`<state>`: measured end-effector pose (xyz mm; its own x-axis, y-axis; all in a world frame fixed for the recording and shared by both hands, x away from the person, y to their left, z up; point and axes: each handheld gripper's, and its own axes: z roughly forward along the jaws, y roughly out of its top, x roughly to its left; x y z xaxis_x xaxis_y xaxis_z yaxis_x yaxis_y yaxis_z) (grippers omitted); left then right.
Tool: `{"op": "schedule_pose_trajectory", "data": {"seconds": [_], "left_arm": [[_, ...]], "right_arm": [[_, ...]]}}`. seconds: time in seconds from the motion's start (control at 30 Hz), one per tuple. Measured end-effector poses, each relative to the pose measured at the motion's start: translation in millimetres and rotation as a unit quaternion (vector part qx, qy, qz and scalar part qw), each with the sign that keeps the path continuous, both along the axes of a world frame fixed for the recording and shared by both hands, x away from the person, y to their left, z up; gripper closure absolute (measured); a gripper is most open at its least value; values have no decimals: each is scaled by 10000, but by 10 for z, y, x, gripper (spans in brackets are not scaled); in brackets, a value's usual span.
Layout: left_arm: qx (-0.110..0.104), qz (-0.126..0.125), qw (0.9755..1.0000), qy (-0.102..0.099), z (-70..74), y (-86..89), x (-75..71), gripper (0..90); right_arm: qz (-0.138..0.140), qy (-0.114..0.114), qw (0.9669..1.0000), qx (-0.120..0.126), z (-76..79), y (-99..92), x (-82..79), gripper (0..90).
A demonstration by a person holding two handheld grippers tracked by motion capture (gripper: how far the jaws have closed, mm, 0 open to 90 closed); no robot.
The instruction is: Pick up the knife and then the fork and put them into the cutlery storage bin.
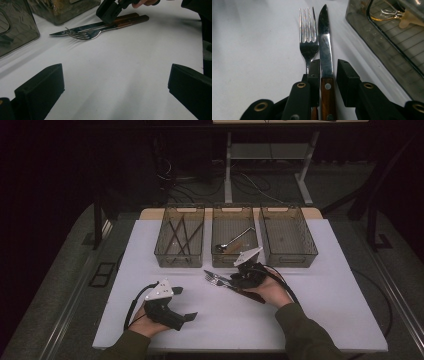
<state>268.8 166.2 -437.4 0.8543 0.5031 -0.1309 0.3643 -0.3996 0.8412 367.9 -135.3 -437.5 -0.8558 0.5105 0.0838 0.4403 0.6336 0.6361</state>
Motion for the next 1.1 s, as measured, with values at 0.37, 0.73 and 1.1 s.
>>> {"op": "schedule_pose_trajectory", "data": {"seconds": [0.37, 0.73, 1.1], "left_arm": [[12, -28, 10000, 2, 1, -4, 0, 0], [17, -34, 10000, 23, -2, -6, 0, 0], [25, -62, 10000, 11, -5, -25, -4, 0]], "right_arm": [[132, -156, 9997, -101, -59, -4, 7, 738], [135, -254, 9995, -139, -61, -10, -24, 710], [143, -353, 9993, -37, -93, -31, -44, 767]]}}
